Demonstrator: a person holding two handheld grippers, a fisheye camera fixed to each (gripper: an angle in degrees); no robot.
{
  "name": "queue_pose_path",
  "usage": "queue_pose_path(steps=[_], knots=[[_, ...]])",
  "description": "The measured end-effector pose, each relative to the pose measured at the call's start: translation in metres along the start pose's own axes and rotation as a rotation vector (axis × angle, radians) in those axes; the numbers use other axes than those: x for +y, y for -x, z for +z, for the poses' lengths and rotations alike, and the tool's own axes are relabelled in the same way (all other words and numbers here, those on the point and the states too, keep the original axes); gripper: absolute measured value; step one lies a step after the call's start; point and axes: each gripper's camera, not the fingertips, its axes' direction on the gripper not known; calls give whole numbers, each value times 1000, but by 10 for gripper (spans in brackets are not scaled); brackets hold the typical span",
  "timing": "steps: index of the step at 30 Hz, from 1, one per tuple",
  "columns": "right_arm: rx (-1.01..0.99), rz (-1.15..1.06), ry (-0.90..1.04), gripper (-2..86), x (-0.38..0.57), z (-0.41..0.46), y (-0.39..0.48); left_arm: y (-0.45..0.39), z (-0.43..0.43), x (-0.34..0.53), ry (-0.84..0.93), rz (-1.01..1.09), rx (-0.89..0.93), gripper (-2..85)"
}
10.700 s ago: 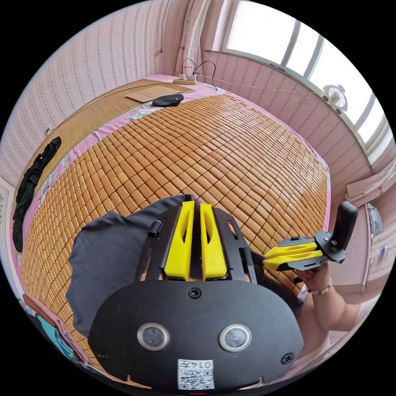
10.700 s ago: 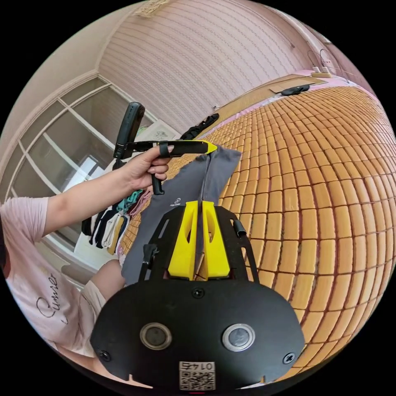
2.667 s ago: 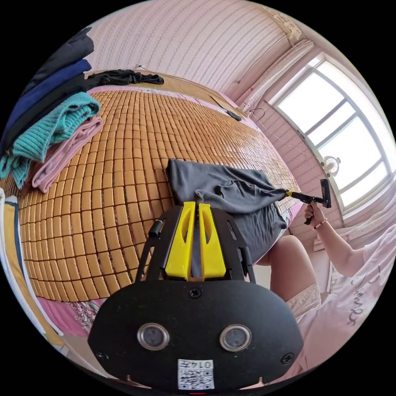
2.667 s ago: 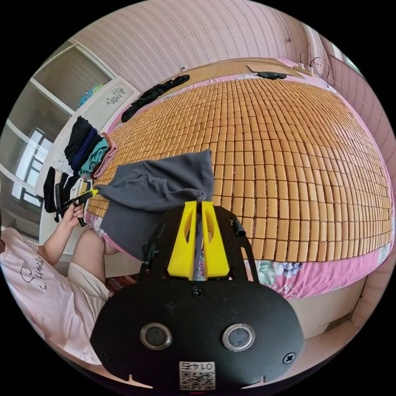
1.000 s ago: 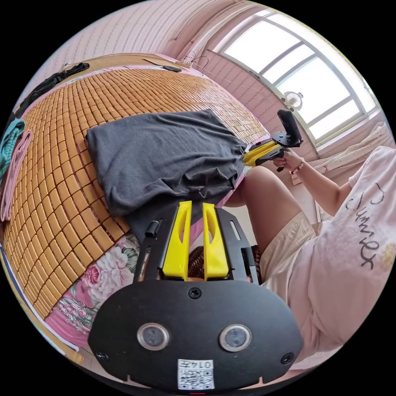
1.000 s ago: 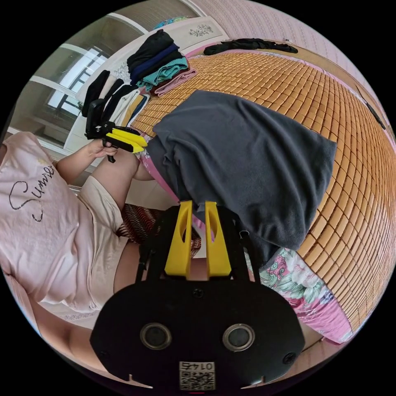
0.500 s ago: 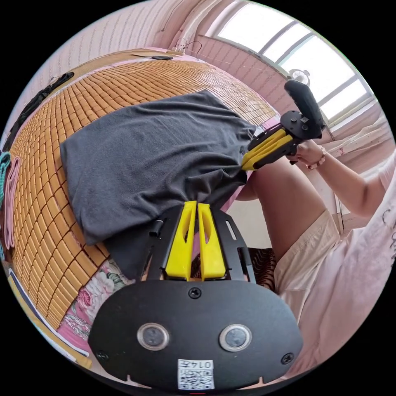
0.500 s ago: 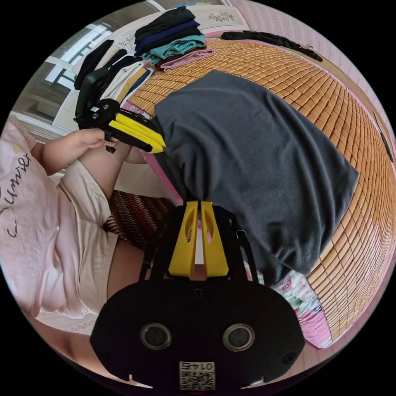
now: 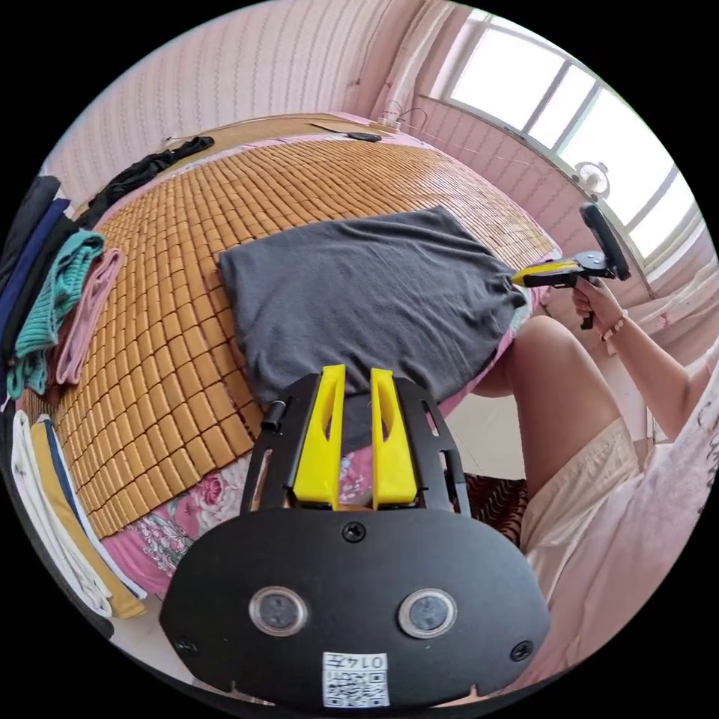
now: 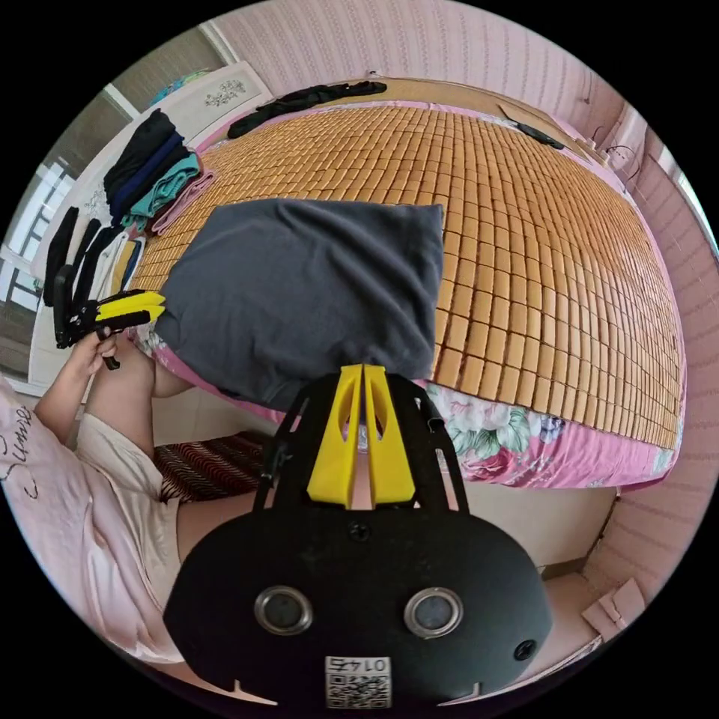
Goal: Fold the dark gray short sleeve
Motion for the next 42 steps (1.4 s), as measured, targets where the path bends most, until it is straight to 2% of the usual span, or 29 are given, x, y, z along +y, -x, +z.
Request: queue_pose_path(steps=[4, 10, 12, 14, 19, 24, 26, 31, 34, 39, 42], knots=[[68, 48, 149, -4, -11, 40, -9, 23, 28, 9, 60, -86, -73, 62], [145, -17, 188, -9, -25, 32, 11, 10, 35, 21, 57, -79, -129, 59], [176, -29, 146, -9, -34, 21, 17, -5, 19, 25, -13, -32, -82, 60], [123, -124, 85, -9, -62, 10, 38, -24, 15, 25, -54, 56, -11, 58], [2, -313, 2, -9, -150, 21, 97, -89, 56, 17, -31, 259, 51, 53], [7, -352, 71, -9, -219, 55, 127, -112, 103, 20, 11, 284, 113, 46], [70, -373, 188, -9, -236, 79, 129, -113, 121, 26, 65, 296, 85, 30], [-17, -352, 262, -10, -260, 61, 111, -109, 129, 34, 40, 252, 124, 2], [23, -355, 269, -9, -267, 57, 109, -116, 133, 41, 26, 273, 87, -1], [-15, -319, 239, -9, -268, 39, 88, -116, 143, 61, -53, 288, 80, 23], [-54, -246, 33, -7, -234, -16, 49, -122, 131, 69, -143, 309, -12, 64]])
